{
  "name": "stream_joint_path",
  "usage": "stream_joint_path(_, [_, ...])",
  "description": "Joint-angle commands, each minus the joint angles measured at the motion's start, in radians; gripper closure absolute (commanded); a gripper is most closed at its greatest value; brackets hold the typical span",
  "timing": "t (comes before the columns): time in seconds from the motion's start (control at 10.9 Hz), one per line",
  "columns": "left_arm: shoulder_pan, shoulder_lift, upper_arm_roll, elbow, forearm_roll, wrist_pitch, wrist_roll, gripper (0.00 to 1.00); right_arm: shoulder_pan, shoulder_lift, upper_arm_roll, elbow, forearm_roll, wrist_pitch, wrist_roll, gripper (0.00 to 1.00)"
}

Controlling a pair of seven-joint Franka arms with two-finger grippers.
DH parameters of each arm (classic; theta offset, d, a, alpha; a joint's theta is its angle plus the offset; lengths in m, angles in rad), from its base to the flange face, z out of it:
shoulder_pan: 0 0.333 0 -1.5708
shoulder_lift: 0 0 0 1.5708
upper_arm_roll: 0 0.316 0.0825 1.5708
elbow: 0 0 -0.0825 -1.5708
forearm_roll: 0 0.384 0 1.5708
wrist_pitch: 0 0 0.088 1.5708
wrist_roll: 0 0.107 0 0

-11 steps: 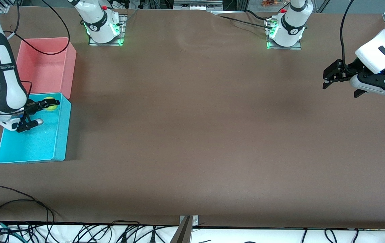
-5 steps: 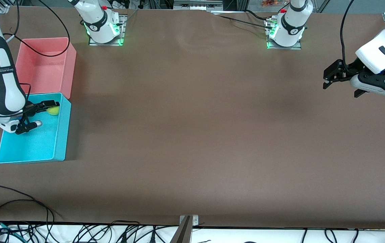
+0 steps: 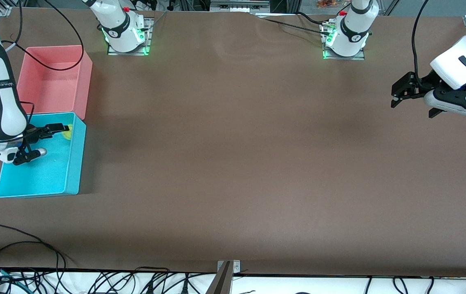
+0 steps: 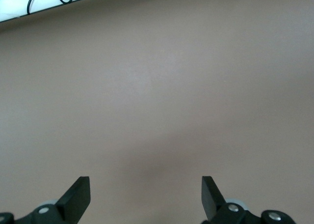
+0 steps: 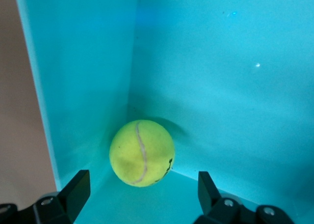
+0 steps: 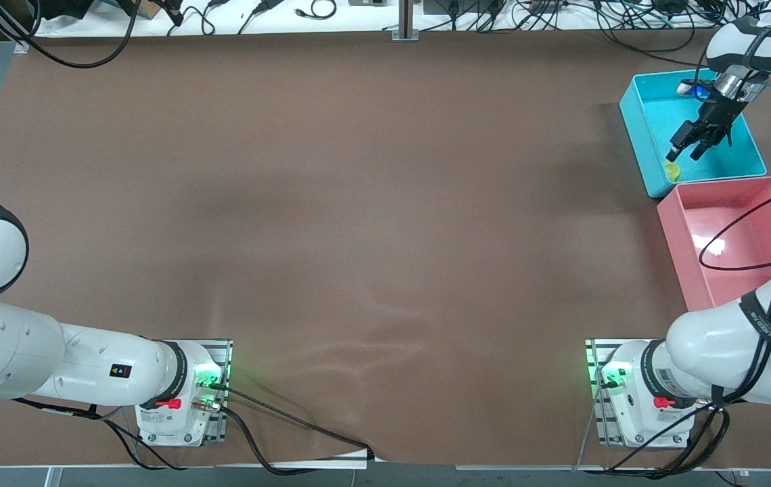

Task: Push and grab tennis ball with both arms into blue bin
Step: 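Lower the ball into the cyan bin and open the right gripper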

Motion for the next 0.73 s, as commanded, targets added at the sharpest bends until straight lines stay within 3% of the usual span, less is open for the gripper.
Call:
stream_joint_path(0.0, [0.005, 0.004, -0.001, 0.021, -0.019, -0.022, -0.009, 0.00, 0.000, -0.006, 0.016, 0.112, 0.017, -0.073, 0.001, 0.00])
stream_joint_path(0.37, [0.008, 0.005, 0.005, 0.024, -0.011, -0.022, -0.056, 0.00, 0.046, -0.018, 0.016, 0.305, -0.009, -0.251, 0.101, 0.00])
stream_joint_path(0.64, [0.019, 0.004, 0.008, 0.024, -0.006, -0.039, -0.062, 0.00, 0.109, -0.081, 0.018, 0.324, -0.059, -0.259, 0.223, 0.00])
